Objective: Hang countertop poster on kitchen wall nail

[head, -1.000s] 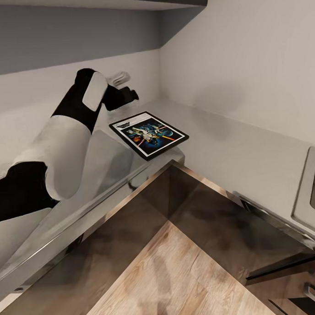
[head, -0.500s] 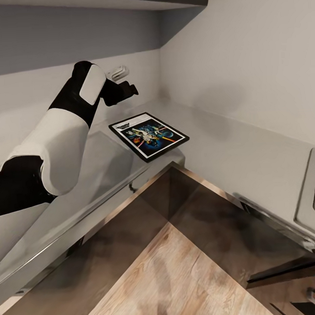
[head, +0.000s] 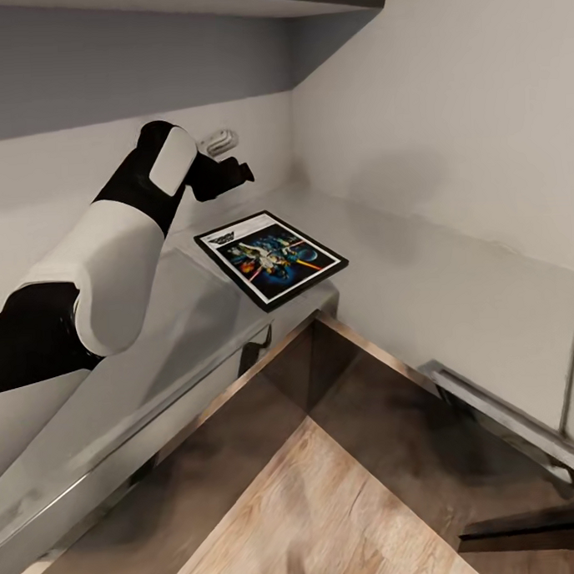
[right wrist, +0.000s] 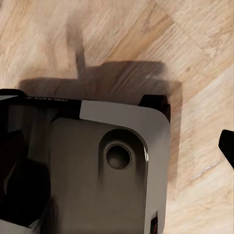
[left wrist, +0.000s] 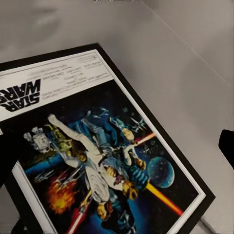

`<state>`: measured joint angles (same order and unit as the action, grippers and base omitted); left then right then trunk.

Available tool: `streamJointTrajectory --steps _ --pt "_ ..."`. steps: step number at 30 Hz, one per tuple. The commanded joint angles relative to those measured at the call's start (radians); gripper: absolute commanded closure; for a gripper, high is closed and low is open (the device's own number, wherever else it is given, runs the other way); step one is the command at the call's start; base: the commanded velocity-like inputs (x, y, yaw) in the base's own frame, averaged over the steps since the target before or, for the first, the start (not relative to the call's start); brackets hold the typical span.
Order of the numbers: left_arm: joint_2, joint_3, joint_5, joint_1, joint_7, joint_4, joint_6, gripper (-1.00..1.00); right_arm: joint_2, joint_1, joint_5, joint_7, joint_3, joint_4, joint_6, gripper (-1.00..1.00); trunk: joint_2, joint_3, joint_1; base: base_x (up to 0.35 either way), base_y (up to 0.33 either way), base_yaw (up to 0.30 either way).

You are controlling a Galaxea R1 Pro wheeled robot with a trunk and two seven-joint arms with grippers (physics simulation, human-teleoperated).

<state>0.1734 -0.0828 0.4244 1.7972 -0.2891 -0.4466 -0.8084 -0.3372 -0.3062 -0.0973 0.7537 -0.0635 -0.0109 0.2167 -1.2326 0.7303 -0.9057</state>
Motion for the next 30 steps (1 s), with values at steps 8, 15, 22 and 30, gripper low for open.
streamJointTrajectory --steps 8,15,22,30 --pt "0.001 -0.007 0.01 0.001 -0.009 0.041 0.031 -1.0 0.0 -0.001 -0.002 0.006 -0.006 0.0 0.0 -1.0 0.0 0.001 0.0 0.087 0.001 0.0" --pt "0.001 -0.01 0.01 0.001 -0.008 0.05 0.035 -1.0 0.0 -0.001 -0.002 0.006 -0.006 -0.001 0.0 -1.0 0.0 0.001 0.0 0.119 0.066 0.0" --pt "0.001 -0.011 0.01 0.001 -0.01 0.083 0.043 -1.0 0.0 -0.001 -0.002 0.006 -0.006 -0.001 0.0 -1.0 0.0 0.001 0.0 0.04 0.026 0.0" --pt "0.001 -0.009 0.01 0.001 -0.009 0.141 0.135 -1.0 0.0 -0.001 -0.002 -0.023 -0.005 -0.001 0.0 -1.0 0.0 0.001 0.0 0.028 0.003 0.0"
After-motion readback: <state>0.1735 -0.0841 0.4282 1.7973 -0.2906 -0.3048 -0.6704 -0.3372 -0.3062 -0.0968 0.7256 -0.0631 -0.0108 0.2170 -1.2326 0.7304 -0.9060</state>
